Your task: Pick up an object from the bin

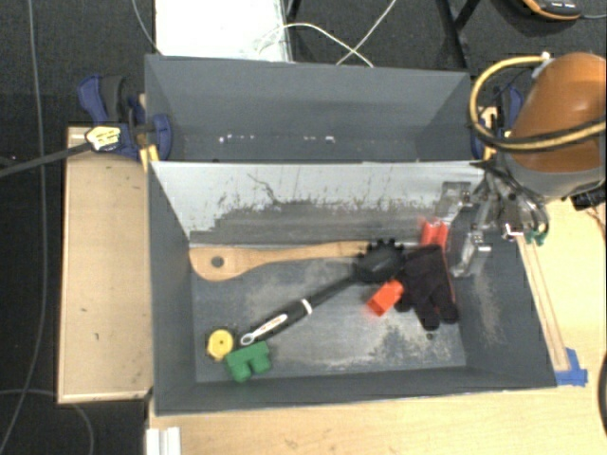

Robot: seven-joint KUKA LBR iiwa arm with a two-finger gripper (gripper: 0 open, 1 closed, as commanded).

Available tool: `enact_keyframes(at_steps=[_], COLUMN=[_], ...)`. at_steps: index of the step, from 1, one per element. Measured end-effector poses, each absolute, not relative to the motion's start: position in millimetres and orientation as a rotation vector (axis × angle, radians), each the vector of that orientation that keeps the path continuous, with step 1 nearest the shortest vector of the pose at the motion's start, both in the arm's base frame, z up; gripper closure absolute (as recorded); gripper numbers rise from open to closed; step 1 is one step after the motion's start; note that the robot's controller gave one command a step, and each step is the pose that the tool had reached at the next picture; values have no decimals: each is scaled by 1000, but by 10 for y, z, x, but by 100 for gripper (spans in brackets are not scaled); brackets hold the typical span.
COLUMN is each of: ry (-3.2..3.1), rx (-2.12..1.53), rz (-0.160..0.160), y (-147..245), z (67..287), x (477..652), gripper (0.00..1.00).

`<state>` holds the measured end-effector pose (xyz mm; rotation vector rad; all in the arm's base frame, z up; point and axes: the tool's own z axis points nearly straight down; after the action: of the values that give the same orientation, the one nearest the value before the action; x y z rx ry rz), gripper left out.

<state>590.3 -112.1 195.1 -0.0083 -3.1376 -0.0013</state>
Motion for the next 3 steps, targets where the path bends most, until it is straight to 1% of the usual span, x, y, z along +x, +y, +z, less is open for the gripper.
enact_keyframes(at_steps=[1, 2, 3], ry=[-3146, -3131, -3115], rx=[-1, -270, -543], rz=[0, -3, 1], y=[-1113, -578, -814], z=[2002, 689, 1466], x=[5918, 5625, 5426], gripper=[0, 0, 0])
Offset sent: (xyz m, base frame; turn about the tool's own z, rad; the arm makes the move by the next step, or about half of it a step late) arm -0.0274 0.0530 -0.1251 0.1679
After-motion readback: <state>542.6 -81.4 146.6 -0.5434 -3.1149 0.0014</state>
